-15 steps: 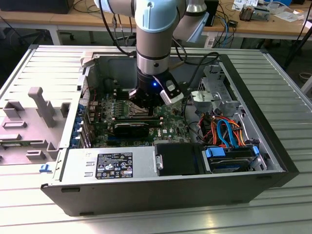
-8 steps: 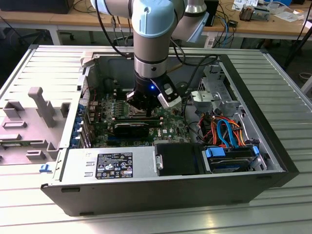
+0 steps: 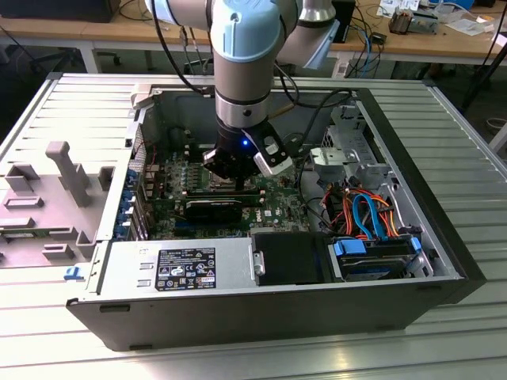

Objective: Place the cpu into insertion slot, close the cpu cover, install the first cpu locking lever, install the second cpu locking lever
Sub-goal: 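Install the second cpu locking lever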

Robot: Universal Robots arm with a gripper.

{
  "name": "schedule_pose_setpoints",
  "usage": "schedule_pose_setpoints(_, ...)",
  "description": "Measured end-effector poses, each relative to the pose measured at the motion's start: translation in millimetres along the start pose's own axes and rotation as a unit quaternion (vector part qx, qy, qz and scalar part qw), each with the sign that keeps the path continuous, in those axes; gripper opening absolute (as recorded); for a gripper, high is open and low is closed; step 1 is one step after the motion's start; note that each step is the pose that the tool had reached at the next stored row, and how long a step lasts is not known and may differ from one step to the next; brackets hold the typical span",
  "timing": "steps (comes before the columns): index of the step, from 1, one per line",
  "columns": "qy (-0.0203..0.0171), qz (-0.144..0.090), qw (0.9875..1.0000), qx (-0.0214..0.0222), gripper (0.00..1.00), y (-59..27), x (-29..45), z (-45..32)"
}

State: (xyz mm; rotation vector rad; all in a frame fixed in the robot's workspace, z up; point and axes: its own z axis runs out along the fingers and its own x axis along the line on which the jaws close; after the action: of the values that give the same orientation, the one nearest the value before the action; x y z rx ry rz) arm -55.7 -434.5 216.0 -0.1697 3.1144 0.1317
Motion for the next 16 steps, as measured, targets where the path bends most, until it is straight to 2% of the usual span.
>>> schedule_pose_setpoints(16, 0.0000, 0.000, 1.0000, -0.0002, 0.11, 0.1, 24.9, 2.4)
